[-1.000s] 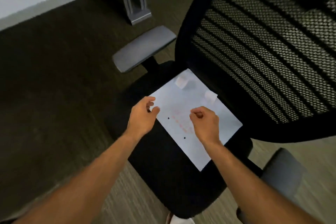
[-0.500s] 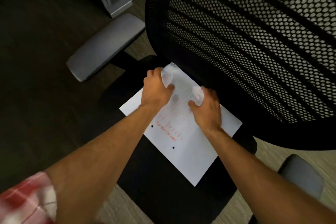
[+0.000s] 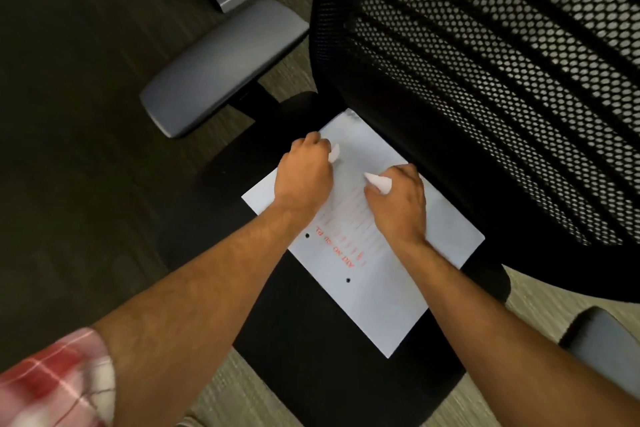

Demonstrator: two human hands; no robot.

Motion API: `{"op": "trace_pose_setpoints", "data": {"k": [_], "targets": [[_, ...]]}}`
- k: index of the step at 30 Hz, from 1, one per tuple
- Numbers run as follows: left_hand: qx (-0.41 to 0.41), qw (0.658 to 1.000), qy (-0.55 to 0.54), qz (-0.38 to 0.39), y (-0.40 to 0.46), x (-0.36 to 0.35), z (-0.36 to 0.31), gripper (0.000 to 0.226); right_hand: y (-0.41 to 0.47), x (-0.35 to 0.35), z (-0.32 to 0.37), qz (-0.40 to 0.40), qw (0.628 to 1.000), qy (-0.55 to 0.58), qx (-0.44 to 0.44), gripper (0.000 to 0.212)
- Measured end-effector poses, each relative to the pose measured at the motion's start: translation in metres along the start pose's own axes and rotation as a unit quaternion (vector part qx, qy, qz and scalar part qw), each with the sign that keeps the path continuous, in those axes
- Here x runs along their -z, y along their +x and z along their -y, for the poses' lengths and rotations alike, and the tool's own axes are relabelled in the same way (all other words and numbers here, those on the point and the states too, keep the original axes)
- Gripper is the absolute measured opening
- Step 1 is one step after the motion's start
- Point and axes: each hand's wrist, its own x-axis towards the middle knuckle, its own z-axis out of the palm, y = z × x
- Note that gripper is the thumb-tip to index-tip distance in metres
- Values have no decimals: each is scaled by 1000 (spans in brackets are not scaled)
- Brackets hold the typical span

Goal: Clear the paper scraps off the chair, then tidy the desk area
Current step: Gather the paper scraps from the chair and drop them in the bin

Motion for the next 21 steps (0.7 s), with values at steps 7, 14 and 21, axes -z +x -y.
{"op": "trace_pose_setpoints", "data": {"k": [7,14,21], "targets": [[29,999,-26,-34,-48,33,55,13,-37,-14,48,40,987,156,-16,21],[105,986,-73,-109,-111,71,156,22,-105,-81,129,90,980,178,-21,27],[261,942,-143,-158,-217,98,294,20,-195,-164,191,195,941,263,83,30]]}}
